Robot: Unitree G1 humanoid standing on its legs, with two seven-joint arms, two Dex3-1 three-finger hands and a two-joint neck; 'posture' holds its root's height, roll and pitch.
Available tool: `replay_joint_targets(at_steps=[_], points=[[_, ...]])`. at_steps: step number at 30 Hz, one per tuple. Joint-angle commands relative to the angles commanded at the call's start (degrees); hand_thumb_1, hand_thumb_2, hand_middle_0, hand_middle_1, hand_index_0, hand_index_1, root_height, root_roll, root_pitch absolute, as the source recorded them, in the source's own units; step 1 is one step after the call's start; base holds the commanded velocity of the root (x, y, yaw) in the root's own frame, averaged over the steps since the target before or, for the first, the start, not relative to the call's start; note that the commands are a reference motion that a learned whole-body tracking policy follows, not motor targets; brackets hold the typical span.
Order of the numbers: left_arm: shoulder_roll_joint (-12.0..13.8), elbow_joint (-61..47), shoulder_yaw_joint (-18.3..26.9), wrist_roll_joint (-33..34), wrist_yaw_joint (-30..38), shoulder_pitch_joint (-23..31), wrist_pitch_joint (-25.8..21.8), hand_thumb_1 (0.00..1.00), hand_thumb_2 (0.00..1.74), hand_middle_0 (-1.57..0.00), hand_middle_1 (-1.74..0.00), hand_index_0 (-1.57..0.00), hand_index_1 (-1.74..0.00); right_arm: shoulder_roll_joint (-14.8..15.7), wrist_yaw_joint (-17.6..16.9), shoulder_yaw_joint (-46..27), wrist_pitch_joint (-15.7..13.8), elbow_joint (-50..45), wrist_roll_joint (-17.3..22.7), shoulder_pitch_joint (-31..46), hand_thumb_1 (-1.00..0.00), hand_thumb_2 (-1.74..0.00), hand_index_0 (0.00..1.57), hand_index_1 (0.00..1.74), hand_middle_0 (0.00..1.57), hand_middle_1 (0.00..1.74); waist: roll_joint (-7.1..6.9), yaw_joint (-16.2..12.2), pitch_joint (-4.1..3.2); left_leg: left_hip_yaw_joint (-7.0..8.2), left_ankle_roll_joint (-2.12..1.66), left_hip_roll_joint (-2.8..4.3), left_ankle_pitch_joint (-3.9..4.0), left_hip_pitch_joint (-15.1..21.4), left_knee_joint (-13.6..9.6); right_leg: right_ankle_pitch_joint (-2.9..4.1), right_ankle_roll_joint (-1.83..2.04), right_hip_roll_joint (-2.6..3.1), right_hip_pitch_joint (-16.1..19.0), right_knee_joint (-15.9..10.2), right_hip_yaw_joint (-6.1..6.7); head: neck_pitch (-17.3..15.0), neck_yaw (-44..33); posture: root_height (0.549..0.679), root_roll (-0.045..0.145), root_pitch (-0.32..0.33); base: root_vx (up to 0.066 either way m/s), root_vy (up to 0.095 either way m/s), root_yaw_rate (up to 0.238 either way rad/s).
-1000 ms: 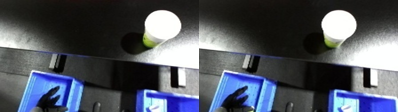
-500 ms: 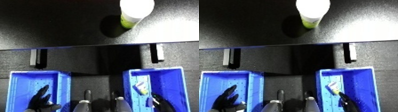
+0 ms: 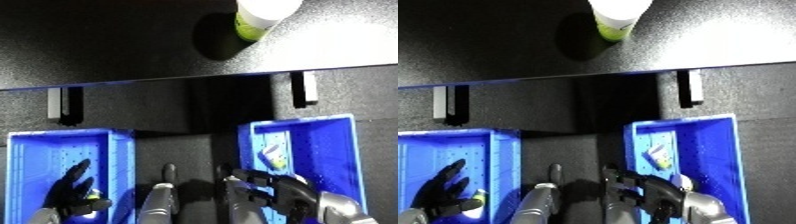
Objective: Pick up the object and place it into the box
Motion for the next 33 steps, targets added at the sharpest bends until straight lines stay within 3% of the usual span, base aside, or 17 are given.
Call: replay_joint_targets(at_steps=[4, 11, 16, 21, 24, 28, 30, 33], points=[[0.9, 1.8, 0.3, -0.6, -1.4, 0.5, -1.0, 0.00, 0.00, 0.00, 0.00, 0.00, 0.00, -2.4, 1.0, -2.0, -1.6, -9.1, 5.6, -0.6, 0.00, 0.00, 0.00, 0.00, 0.00, 0.00, -0.53, -0.3, -0.65, 0.31, -0.36, 0.48, -0.12, -0.2, 0.1, -0.11, 0.11, 0.06, -0.1, 0.0, -0.09, 1.5, -0.5, 0.637, 0.028, -0.039, 0.017, -0.014, -0.050], [0.1, 3.4, 1.4, 0.2, -2.0, 1.4, -2.2, 0.00, 0.00, 0.00, 0.00, 0.00, 0.00, -2.4, -3.0, -9.8, -8.6, -19.2, 15.0, -2.3, 0.00, 0.00, 0.00, 0.00, 0.00, 0.00, -0.89, -0.8, -1.44, 0.73, -0.50, 1.06, -0.73, -0.4, 0.9, -0.30, 0.32, 0.07, -0.3, 0.5, -0.23, 3.9, -1.1, 0.637, 0.026, -0.037, 0.019, -0.006, -0.024], [-0.4, 3.8, 2.5, 0.9, -2.0, 2.0, -2.2, 0.00, 0.00, 0.00, 0.00, 0.00, 0.00, -1.4, -7.4, -15.5, -15.5, -23.8, 17.6, -3.8, 0.00, 0.00, 0.00, 0.00, 0.00, 0.00, -0.79, -1.2, -1.67, 1.10, -0.45, 1.29, -1.24, -0.8, 1.8, -0.49, 0.30, 0.07, -0.5, 1.1, -0.24, 7.0, -1.2, 0.636, 0.027, -0.037, 0.019, 0.005, -0.015], [-1.1, 4.0, 3.8, 1.6, -2.2, 2.6, -2.5, 0.00, 0.00, 0.00, 0.00, 0.00, 0.00, 0.4, -13.4, -21.4, -23.0, -27.4, 19.0, -5.4, 0.00, 0.00, 0.00, 0.00, 0.00, 0.00, -0.52, -1.9, -1.77, 1.51, -0.31, 1.55, -1.74, -1.1, 2.6, -0.77, 0.02, 0.26, -0.7, 1.6, -0.05, 10.1, -0.5, 0.635, 0.028, -0.037, 0.023, 0.010, -0.011], [-1.7, 3.9, 3.8, 1.7, -1.9, 2.7, -2.4, 0.00, 0.00, 0.00, 0.00, 0.00, 0.00, 1.7, -18.8, -24.8, -27.8, -27.5, 17.8, -6.7, 0.00, 0.00, 0.00, 0.00, 0.00, 0.00, -0.23, -2.1, -1.83, 1.67, -0.19, 1.59, -2.04, -1.4, 3.2, -0.84, -0.21, 0.37, -0.9, 1.8, 0.09, 10.6, 0.1, 0.635, 0.031, -0.036, 0.015, 0.017, -0.003], [-2.6, 3.2, 3.1, 1.5, -1.2, 2.8, -2.0, 0.00, 0.00, 0.00, 0.00, 0.00, 0.00, 2.1, -26.7, -27.8, -34.8, -25.5, 13.3, -8.2, 0.00, 0.00, 0.00, 0.00, 0.00, 0.00, 0.23, -2.3, -1.68, 1.83, -0.08, 1.45, -2.25, -1.6, 3.5, -0.90, -0.51, 0.47, -1.1, 1.9, 0.41, 11.7, 1.0, 0.635, 0.034, -0.037, 0.019, 0.020, -0.005], [-2.9, 2.6, 2.7, 1.3, -0.9, 2.9, -1.6, 0.00, 0.00, 0.00, 0.00, 0.00, 0.00, 1.7, -30.8, -28.4, -36.5, -24.3, 10.8, -9.0, 0.00, 0.00, 0.00, 0.00, 0.00, 0.00, 0.42, -2.4, -1.54, 1.93, -0.05, 1.38, -2.32, -1.5, 3.6, -0.96, -0.67, 0.52, -1.1, 1.9, 0.59, 12.1, 1.3, 0.635, 0.036, -0.038, 0.019, 0.022, 0.006], [-3.2, 1.4, 2.0, 1.1, -0.4, 2.8, -0.9, 0.00, 0.00, 0.00, 0.00, 0.00, 0.00, 0.7, -38.0, -28.4, -36.4, -22.6, 6.1, -10.6, 0.00, 0.00, 0.00, 0.00, 0.00, 0.00, 0.66, -2.3, -1.21, 1.97, 0.02, 1.23, -2.34, -1.6, 3.8, -0.99, -0.93, 0.57, -1.2, 2.0, 0.81, 12.3, 2.0, 0.635, 0.038, -0.040, 0.016, 0.018, 0.012]])
